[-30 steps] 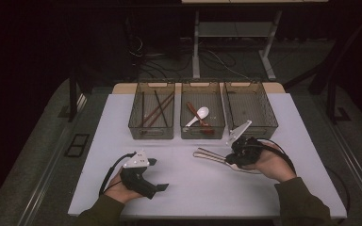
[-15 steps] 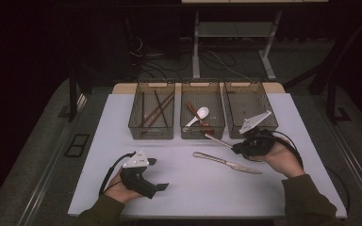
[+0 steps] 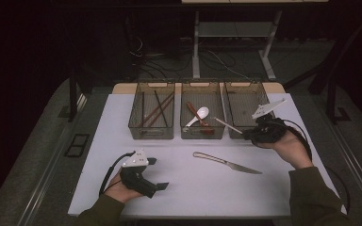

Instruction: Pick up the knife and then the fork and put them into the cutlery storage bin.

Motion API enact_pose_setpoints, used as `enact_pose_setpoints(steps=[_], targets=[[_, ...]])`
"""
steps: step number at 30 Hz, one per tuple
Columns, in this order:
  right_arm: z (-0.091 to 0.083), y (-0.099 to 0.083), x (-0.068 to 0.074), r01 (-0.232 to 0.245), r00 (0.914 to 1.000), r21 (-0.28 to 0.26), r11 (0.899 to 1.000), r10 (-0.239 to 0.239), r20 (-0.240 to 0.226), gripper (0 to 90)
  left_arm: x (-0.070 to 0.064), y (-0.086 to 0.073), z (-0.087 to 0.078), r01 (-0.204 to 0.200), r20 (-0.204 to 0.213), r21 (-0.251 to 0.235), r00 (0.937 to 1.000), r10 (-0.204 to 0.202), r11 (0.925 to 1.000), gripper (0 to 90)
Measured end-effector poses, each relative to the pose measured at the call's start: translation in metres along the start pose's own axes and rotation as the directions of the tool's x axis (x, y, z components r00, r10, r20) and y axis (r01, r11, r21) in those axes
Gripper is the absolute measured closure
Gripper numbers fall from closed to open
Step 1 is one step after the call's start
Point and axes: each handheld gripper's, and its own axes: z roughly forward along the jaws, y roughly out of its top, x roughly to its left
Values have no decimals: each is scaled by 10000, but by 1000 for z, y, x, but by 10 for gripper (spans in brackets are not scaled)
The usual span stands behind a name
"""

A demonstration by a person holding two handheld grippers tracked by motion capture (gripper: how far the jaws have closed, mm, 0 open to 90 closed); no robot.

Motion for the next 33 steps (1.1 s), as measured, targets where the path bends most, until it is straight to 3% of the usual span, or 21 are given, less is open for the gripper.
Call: enact_pose_setpoints(steps=[6, 13, 24, 33], targets=[[-9, 6, -23, -525, 9969, -87, 9986, 530, 583, 843, 0, 0, 0, -14, 24, 33, 10000, 14, 10000, 0], [-9, 11, -51, -1063, 9900, -194, 9941, 1077, 911, 844, -1, 0, -1, -14, 28, 17, 10000, 13, 10000, 0], [3, 5, -89, -2000, 9657, -220, 9795, 2009, 1643, 843, -1, 0, 0, -2, 73, 9, 10000, 2, 10000, 0], [17, 2, -106, -2511, 9516, -377, 9672, 2538, 1734, 843, -1, 0, 1, -8, 88, 25, 10000, 8, 10000, 0]])
